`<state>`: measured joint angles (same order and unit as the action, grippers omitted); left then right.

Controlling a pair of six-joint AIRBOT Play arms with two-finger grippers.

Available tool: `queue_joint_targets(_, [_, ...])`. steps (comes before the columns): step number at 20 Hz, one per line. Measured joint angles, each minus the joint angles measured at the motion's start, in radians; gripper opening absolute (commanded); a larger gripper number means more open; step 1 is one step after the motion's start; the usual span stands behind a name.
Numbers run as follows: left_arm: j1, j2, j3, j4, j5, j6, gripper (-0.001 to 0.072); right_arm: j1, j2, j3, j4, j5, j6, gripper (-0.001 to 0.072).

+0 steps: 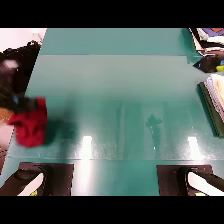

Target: Fold the shirts.

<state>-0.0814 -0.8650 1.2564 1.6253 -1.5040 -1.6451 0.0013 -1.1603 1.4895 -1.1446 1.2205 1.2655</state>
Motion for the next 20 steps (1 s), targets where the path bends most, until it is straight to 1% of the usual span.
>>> queue_joint_targets(3, [-0.001, -0.002, 0.246, -0.175, 0.073, 0.051, 0.0028, 0.0, 0.0, 0.1, 0.001, 0.004, 0.0, 0.0019])
queue_joint_targets(6, [-0.036, -0.024, 0.373, -0.299, 0.134, 0.089, 0.0028, 0.0, 0.0, 0.178, 0.001, 0.01, 0.0, 0.0019])
queue_joint_targets(8, [-0.111, -0.064, 0.41, -0.34, 0.163, 0.102, 0.0028, 0.0, 0.0, 0.215, 0.001, 0.01, 0.0, 0.0019])
queue_joint_targets(12, [-0.349, -0.221, 0.44, -0.377, 0.212, 0.126, 0.0034, 0.0, 0.0, 0.248, 0.001, 0.018, 0.001, 0.0019])
queue_joint_targets(13, [-0.417, -0.277, 0.444, -0.38, 0.219, 0.135, 0.0156, 0.0, 0.0, 0.252, 0.0, 0.022, 0.001, 0.0019])
queue_joint_targets(14, [-0.478, -0.331, 0.446, -0.385, 0.226, 0.146, 0.0457, 0.0, 0.0, 0.254, 0.0, 0.026, 0.001, 0.0019])
queue_joint_targets(15, [-0.537, -0.39, 0.448, -0.393, 0.237, 0.156, 0.0565, 0.0, 0.0, 0.256, 0.0, 0.031, 0.001, 0.0019])
queue_joint_targets(16, [-0.583, -0.444, 0.449, -0.395, 0.238, 0.163, 0.0543, 0.0, 0.0, 0.257, 0.0, 0.035, 0.001, 0.0019])
queue_joint_targets(18, [-0.647, -0.545, 0.45, -0.393, 0.245, 0.182, 0.0539, 0.0, 0.0, 0.258, 0.0, 0.04, 0.001, 0.0019])
queue_joint_targets(20, [-0.655, -0.603, 0.451, -0.352, 0.249, 0.192, 0.0539, 0.0, 0.0, 0.259, 0.0, 0.043, 0.001, 0.0019])
